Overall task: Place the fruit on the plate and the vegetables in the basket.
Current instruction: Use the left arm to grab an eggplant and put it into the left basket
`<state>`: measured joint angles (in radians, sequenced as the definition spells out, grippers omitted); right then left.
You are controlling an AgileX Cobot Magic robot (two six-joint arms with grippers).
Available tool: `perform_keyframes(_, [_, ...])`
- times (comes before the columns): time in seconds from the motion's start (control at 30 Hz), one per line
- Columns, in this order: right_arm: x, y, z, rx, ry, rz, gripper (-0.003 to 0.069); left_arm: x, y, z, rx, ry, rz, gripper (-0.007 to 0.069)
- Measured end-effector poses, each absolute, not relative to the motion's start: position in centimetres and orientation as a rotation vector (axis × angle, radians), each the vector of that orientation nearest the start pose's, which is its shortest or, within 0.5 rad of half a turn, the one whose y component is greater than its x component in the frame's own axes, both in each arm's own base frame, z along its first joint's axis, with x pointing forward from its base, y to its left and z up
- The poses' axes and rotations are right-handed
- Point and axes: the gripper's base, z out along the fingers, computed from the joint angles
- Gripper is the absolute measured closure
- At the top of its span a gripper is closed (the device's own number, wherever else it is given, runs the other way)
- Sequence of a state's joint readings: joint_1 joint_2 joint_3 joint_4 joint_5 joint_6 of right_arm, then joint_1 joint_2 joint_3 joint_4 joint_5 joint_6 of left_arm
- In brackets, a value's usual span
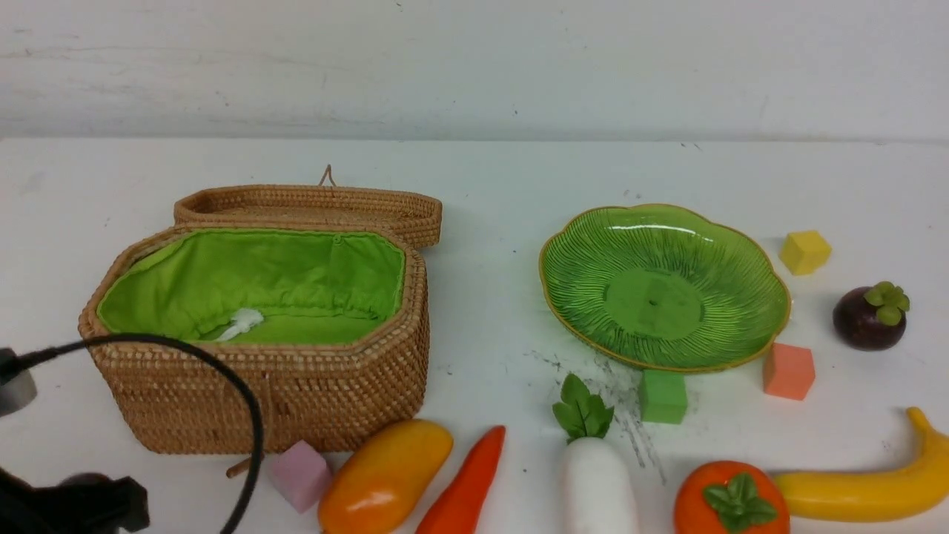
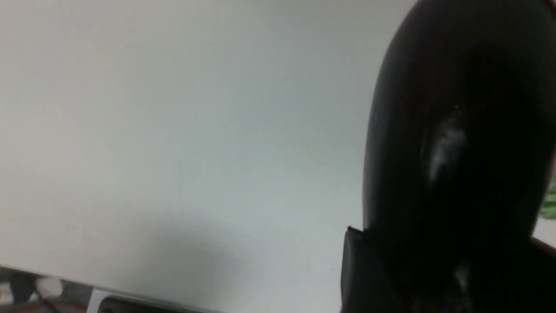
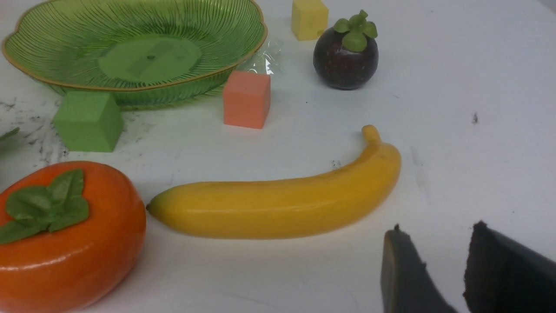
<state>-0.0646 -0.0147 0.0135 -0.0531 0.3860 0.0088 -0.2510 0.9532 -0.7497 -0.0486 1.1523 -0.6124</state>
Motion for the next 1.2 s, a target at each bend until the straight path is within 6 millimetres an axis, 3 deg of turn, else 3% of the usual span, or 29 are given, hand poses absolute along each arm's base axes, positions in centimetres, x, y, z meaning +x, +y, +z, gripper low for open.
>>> perform_keyframes(0.13, [5.2, -0.5, 17.5, 0.036, 1.869, -0.091, 0.0417, 14.5, -4.1, 31.9, -0.486, 2.704, -0.302, 0.0263])
perform_keyframes(0.3, [5.2, -0.5, 17.5, 0.036, 1.869, -0.091, 0.0417, 16.3, -4.4, 34.7, -0.384, 2.612, -0.318, 0.0263])
perform_keyframes(0.53, [5.2, -0.5, 17.5, 0.036, 1.869, -0.091, 0.0417, 21.0, -5.6, 34.5, -0.175, 2.692, -0.237, 0.0263])
perform_keyframes(0.67, [5.2, -0.5, 17.5, 0.036, 1.869, -0.091, 0.0417, 23.8, -6.3, 34.1, 0.206, 2.707, -0.139, 0.0263])
perform_keyframes(0.7, [5.2, -0.5, 17.5, 0.036, 1.869, -0.091, 0.0417, 24.7, -6.5, 34.0, 0.403, 2.682, -0.093, 0.0263])
perform_keyframes(0.77, [5.2, -0.5, 17.5, 0.036, 1.869, -0.091, 0.0417, 25.7, -6.8, 34.2, 0.641, 2.617, -0.036, 0.0263])
perform_keyframes(0.8, [5.2, -0.5, 17.5, 0.036, 1.869, -0.091, 0.0417, 26.4, -7.0, 34.2, 0.847, 2.55, 0.014, 0.0263])
perform_keyframes(0.93, [5.2, -0.5, 17.5, 0.036, 1.869, -0.091, 0.0417, 27.9, -7.3, 34.2, 1.256, 2.329, 0.139, 0.0263])
perform_keyframes(1.03, [5.2, -0.5, 17.5, 0.036, 1.869, -0.091, 0.0417, 29.2, -7.6, 33.8, 1.45, 2.154, 0.239, 0.0263])
perform_keyframes(1.2, [5.2, -0.5, 17.5, 0.036, 1.869, -0.091, 0.0417, 31.6, -7.6, 32.7, 1.557, 2.01, 0.411, 0.0263])
